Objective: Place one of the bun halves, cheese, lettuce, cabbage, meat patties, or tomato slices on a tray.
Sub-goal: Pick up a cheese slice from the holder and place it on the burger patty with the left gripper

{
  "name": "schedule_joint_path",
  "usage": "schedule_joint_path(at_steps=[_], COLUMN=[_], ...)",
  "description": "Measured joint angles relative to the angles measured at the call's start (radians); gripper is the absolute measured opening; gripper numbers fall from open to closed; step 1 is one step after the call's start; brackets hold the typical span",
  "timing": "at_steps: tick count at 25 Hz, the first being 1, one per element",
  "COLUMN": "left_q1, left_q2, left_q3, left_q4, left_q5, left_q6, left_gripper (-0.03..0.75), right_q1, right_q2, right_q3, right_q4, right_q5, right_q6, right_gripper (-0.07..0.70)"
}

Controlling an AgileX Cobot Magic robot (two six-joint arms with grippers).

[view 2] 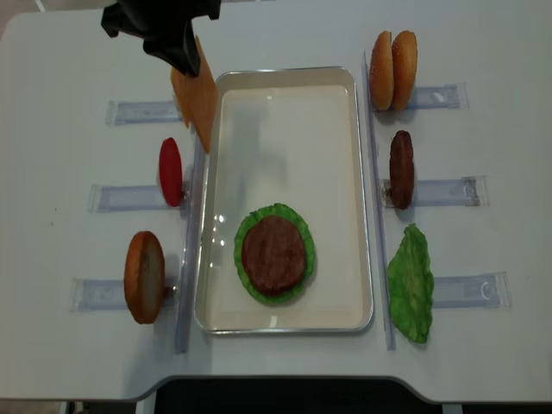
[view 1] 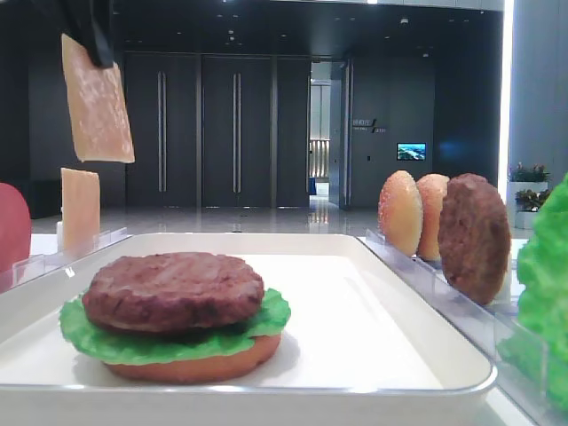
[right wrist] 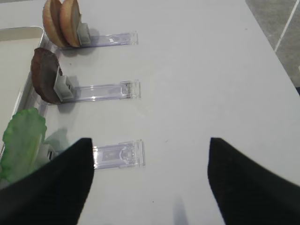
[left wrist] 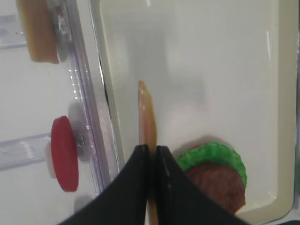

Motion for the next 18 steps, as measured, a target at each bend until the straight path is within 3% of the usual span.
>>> schedule_joint_path(at_steps=[12,18], left_q1=[-0.002,-0.002], left_q2=[-0.181,-0.207], left_q3=[0.141,0.285], left_q4=[-0.234,-0.396], left_q5=[0.001,-0.026], left_q6=[0.121,0.224], left_gripper=[0.018,0.018], right_q1=[0.0,0.0], right_q2=[0.0,0.0], right_q3=[0.0,0.0], right_q4=[0.0,0.0], right_q5=[0.0,0.0], right_q6=[0.0,0.0], right_gripper=[0.488,0.488])
